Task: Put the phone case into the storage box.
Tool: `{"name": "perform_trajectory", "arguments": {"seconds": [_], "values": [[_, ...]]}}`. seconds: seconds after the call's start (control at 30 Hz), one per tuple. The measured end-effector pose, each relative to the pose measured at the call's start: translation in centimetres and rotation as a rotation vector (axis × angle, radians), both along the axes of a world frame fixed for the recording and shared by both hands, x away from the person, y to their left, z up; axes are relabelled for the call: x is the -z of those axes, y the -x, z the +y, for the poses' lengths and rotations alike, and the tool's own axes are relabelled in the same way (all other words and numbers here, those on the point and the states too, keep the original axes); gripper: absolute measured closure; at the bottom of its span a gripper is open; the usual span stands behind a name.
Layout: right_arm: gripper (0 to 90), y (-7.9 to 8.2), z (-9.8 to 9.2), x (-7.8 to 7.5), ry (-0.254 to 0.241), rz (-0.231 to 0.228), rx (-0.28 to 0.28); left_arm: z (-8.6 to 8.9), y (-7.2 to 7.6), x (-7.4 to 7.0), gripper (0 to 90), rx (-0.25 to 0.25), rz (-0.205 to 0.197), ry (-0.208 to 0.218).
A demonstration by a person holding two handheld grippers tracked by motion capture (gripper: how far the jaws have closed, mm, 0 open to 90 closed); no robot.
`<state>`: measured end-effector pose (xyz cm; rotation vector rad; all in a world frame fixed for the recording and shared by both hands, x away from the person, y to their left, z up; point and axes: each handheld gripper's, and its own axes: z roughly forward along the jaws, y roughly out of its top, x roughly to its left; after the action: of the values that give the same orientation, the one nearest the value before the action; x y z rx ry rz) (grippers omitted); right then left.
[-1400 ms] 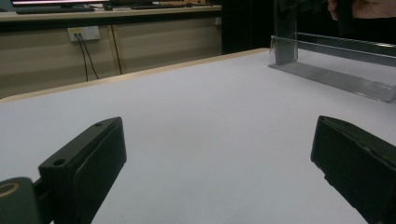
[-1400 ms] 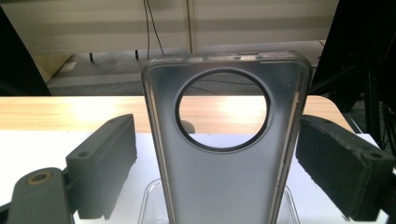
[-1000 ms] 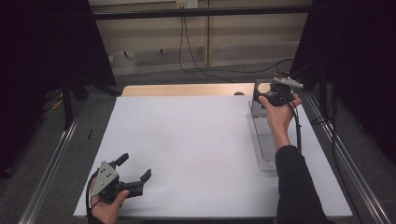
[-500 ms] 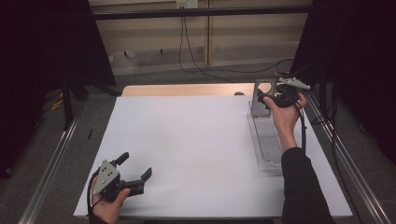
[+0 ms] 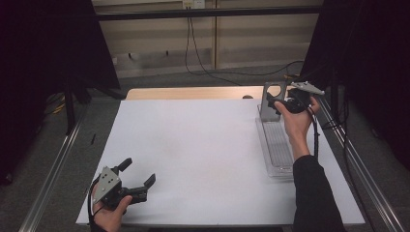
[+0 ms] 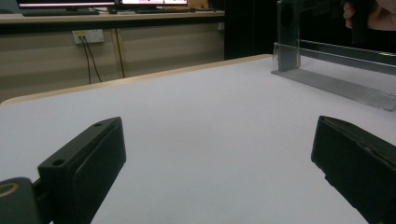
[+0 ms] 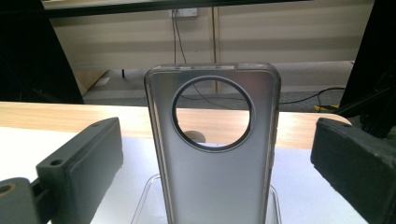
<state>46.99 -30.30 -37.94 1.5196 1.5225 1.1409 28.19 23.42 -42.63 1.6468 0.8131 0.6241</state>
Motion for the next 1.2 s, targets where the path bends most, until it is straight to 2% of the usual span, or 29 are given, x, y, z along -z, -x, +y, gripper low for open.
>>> {"name": "perform_trajectory", "arguments": {"seconds": [0.1, 0.27, 0.47, 0.6, 0.77, 0.93, 1.2], "values": [[0.9, 0.1, -0.1, 0.1, 0.004, -0.001, -0.01, 0.2, 0.0, 0.0, 3.1, -0.005, -0.003, -0.009], [1.1, 0.6, -0.4, 0.1, -0.01, -0.004, -0.018, 0.2, 0.0, -0.1, 3.1, -0.014, -0.004, 0.002], [0.5, 1.4, -0.9, -0.1, 0.022, -0.02, -0.041, 0.3, 0.0, -0.1, 3.1, -0.013, -0.007, 0.001], [1.2, 1.9, -1.2, -0.1, 0.023, -0.038, -0.059, 0.4, 0.0, -0.2, 3.1, -0.017, -0.012, 0.0], [1.4, 2.5, -1.6, 0.0, 0.013, -0.038, -0.082, 0.5, -0.1, -0.1, 3.1, -0.022, -0.003, -0.002], [1.1, 3.3, -2.0, -0.2, 0.037, -0.044, -0.075, 0.4, 0.0, -0.1, 3.1, -0.022, -0.008, 0.001], [1.2, 4.5, -2.5, -0.3, 0.028, -0.06, -0.108, 0.5, 0.0, -0.2, 3.1, -0.025, -0.011, 0.0]]}}
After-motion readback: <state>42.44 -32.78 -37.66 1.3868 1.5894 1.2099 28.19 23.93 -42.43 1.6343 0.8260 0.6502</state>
